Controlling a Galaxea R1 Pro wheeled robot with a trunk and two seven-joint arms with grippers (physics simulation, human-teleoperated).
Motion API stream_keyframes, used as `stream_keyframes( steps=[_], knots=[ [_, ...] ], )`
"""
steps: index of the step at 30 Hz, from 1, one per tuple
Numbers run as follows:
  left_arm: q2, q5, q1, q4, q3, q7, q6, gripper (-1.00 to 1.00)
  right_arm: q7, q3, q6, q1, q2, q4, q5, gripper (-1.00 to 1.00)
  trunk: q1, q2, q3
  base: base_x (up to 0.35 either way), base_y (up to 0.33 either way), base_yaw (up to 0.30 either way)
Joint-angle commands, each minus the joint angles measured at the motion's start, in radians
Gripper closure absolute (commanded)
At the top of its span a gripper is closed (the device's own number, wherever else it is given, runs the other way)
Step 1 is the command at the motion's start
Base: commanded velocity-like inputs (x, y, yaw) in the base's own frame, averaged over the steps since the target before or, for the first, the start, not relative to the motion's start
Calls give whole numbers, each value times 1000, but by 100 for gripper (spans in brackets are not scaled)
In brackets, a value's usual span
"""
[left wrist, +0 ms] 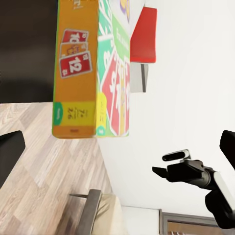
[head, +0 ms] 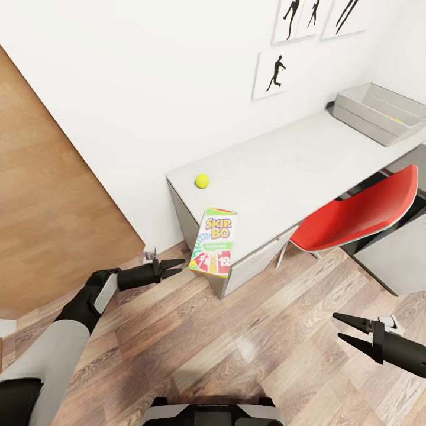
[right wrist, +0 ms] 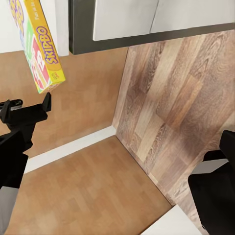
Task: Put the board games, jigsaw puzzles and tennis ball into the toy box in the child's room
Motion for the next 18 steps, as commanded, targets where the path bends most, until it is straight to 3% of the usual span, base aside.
stream_keyframes(
  steps=[1,18],
  knots=[
    [1,4,0,0,0,-2,8,-100,10,-1,4,-1,0,1,10,-100,1,-2,-1,1,-1,-6],
    [5,10,0,0,4,-6,12,-100,9,0,4,-1,0,2,26,-100,1,-2,-1,0,0,-1]
  ],
)
